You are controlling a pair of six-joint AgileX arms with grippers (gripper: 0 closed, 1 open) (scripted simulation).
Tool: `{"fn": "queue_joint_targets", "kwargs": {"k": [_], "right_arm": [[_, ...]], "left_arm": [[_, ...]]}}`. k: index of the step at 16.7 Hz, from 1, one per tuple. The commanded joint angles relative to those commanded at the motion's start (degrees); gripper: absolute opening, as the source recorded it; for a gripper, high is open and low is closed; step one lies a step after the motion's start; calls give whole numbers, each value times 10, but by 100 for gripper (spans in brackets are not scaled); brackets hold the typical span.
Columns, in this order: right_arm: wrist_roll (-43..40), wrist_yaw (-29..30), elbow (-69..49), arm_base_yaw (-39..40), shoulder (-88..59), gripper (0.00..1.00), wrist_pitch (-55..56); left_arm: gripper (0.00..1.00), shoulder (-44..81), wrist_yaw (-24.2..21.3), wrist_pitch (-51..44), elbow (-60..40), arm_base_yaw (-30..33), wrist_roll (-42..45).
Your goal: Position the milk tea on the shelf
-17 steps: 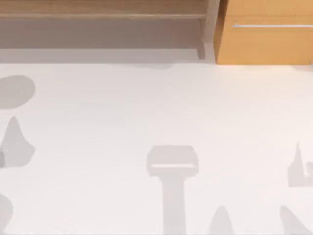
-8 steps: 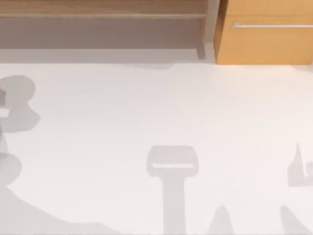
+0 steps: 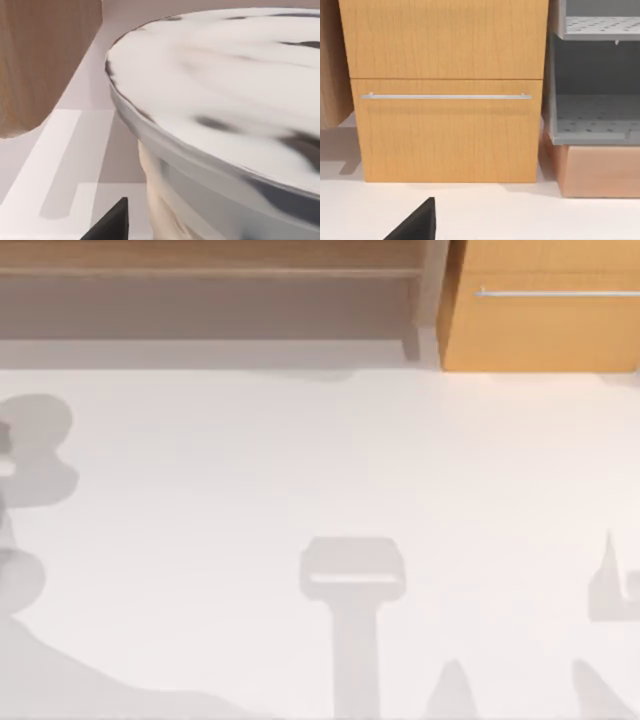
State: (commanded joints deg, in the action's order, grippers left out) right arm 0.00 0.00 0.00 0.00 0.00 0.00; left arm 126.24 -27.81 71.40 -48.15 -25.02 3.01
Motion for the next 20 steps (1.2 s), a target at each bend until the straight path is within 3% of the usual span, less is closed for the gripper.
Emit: {"fn": "queue_joint_targets", "kwargs": {"k": [10, 20], "right_arm": [[0, 0, 0, 0, 0, 100, 0], [0, 0, 0, 0, 0, 100, 0]], "left_arm": [[2, 0, 0, 0, 0, 0, 0], [0, -3, 0, -2, 1, -1, 1]]}}
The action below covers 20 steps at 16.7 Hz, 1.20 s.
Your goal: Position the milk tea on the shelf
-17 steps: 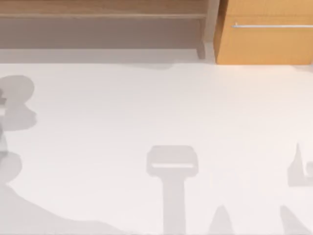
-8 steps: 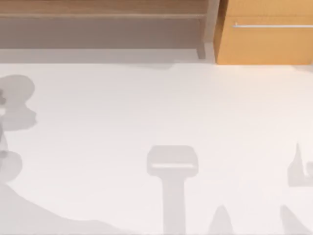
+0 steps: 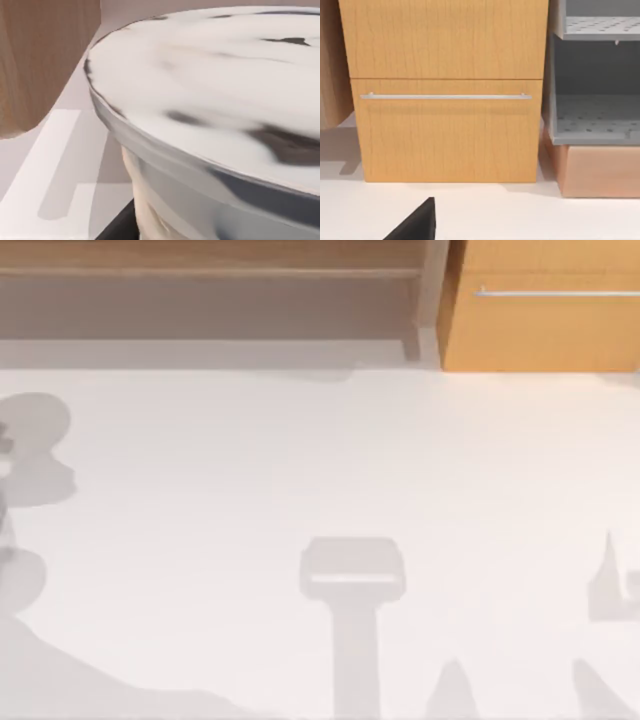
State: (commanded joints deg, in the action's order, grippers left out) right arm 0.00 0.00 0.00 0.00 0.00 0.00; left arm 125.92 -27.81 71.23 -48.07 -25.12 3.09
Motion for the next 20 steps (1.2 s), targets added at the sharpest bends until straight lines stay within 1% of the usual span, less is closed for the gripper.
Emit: {"fn": "queue_joint_targets", "kwargs": {"k": [6, 12, 16, 20], "right_arm": [[0, 0, 0, 0, 0, 100, 0], [0, 0, 0, 0, 0, 100, 0], [0, 0, 0, 0, 0, 100, 0], [0, 0, 0, 0, 0, 100, 0]], "left_arm": [[0, -19, 0, -18, 1, 0, 0], [0, -23, 0, -16, -4, 0, 0], [0, -64, -9, -19, -10, 2, -12], [0, -114, -19, -43, -12, 9, -33]]}}
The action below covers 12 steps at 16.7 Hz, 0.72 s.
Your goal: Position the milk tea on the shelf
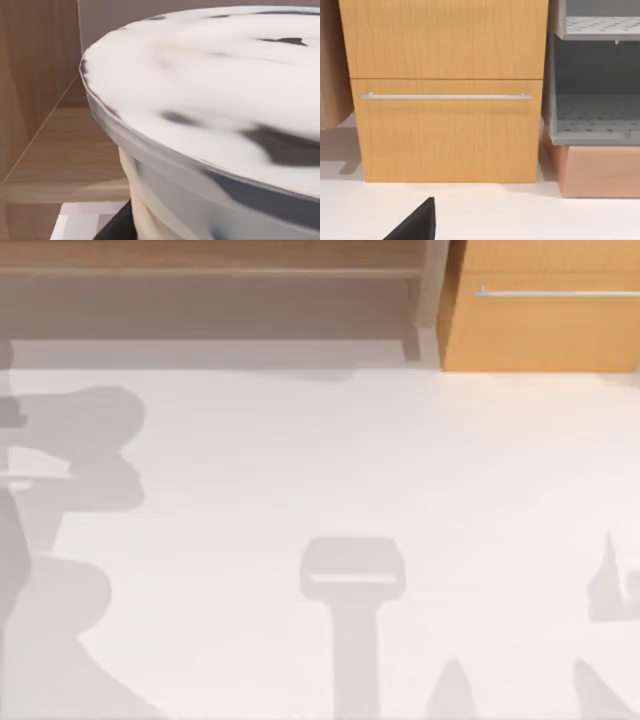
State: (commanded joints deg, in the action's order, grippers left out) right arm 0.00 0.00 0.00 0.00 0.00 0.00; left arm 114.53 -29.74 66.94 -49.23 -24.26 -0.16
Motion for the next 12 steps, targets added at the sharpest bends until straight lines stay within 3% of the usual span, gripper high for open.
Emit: {"fn": "queue_joint_targets", "kwargs": {"k": [6, 12], "right_arm": [[0, 0, 0, 0, 0, 100, 0], [0, 0, 0, 0, 0, 100, 0]], "left_arm": [[0, -78, 11, -77, -28, 25, -27], [0, -121, 75, -206, -94, 82, -27]]}}
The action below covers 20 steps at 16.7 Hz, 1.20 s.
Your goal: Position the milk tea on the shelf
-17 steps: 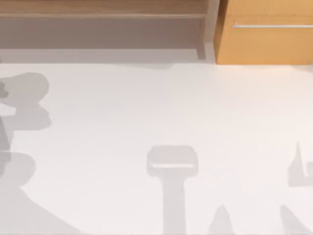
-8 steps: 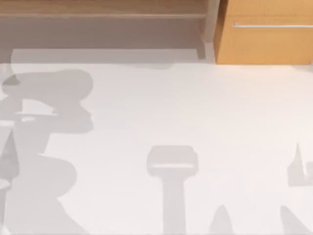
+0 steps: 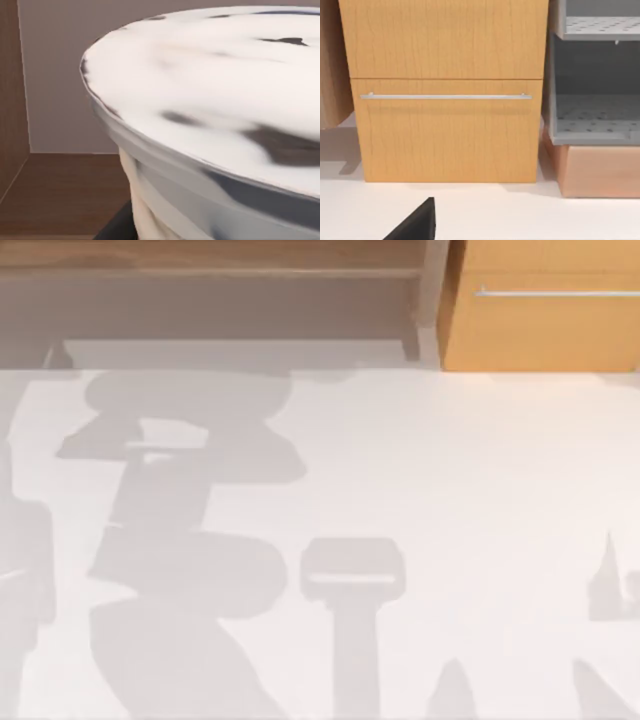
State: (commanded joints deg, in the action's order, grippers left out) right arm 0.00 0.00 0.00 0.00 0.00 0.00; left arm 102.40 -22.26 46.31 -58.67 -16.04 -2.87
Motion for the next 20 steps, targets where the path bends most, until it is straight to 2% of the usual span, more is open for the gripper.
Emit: {"fn": "queue_joint_targets", "kwargs": {"k": [7, 11, 20], "right_arm": [[0, 0, 0, 0, 0, 100, 0], [0, 0, 0, 0, 0, 100, 0], [0, 0, 0, 0, 0, 100, 0]], "left_arm": [[0, -3, 103, -163, -94, 82, 23], [0, -3, 144, -217, -135, 109, 35], [0, 6, 153, -222, -150, 112, 38]]}}
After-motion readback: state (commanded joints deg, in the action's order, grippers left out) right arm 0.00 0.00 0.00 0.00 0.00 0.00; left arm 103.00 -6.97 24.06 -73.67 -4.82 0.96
